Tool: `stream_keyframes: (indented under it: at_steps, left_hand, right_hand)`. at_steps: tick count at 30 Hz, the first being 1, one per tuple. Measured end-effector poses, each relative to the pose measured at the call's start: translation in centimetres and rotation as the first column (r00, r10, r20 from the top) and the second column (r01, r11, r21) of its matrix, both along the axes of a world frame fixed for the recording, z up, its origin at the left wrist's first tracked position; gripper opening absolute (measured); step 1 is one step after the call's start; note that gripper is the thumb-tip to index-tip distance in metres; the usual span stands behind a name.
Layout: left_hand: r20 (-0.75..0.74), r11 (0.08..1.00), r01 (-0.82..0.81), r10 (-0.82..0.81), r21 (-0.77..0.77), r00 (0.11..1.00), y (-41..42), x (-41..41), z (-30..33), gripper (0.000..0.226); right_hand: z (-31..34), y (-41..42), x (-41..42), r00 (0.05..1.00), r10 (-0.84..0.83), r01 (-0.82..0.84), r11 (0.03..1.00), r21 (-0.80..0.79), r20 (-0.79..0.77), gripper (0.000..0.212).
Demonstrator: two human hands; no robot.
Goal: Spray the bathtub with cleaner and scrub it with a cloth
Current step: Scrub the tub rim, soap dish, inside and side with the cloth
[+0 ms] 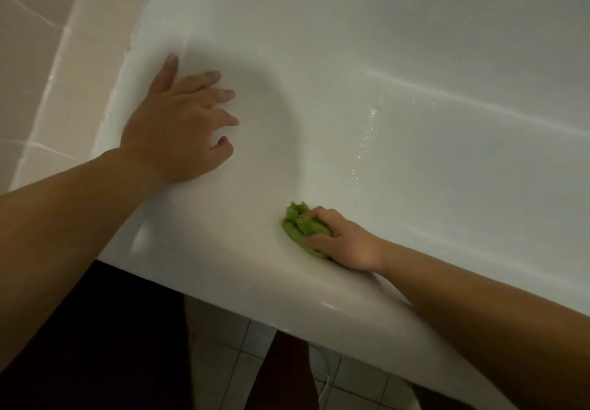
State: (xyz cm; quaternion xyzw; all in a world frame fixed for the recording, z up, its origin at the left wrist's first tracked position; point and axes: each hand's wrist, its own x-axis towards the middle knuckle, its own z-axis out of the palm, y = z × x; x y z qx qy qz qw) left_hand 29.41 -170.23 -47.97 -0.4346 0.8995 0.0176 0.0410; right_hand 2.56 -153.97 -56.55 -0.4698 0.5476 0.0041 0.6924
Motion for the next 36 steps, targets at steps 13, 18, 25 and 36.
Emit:
stream_keyframes:
  at_steps: [13, 18, 25, 36]
  left_hand:
    - [-0.096, 0.995, -0.095, 0.097, 0.019, 0.991, -3.2, 0.5, 0.0, 0.041]
    - [-0.121, 0.995, -0.090, 0.094, 0.036, 0.988, -4.5, 0.8, 0.2, 0.040]
    - [-0.144, 0.992, -0.103, 0.112, 0.065, 0.983, -6.8, 0.8, 0.0, 0.042]
    - [-0.254, 0.989, -0.135, 0.145, 0.056, 0.956, -7.6, 1.3, -0.3, 0.050]
  right_hand:
    - [-8.2, -3.2, 5.4, 0.923, -0.151, 0.197, 0.976, 0.096, -0.355, 0.072]
    - [-1.6, -4.2, 10.3, 0.962, -0.265, 0.258, 0.961, -0.102, -0.069, 0.072]
    - [-8.3, -3.5, 6.1, 0.958, -0.267, 0.257, 0.962, -0.098, -0.110, 0.070]
    - [-8.8, -6.5, 10.5, 0.824, -0.541, 0.540, 0.840, -0.054, -0.171, 0.077]
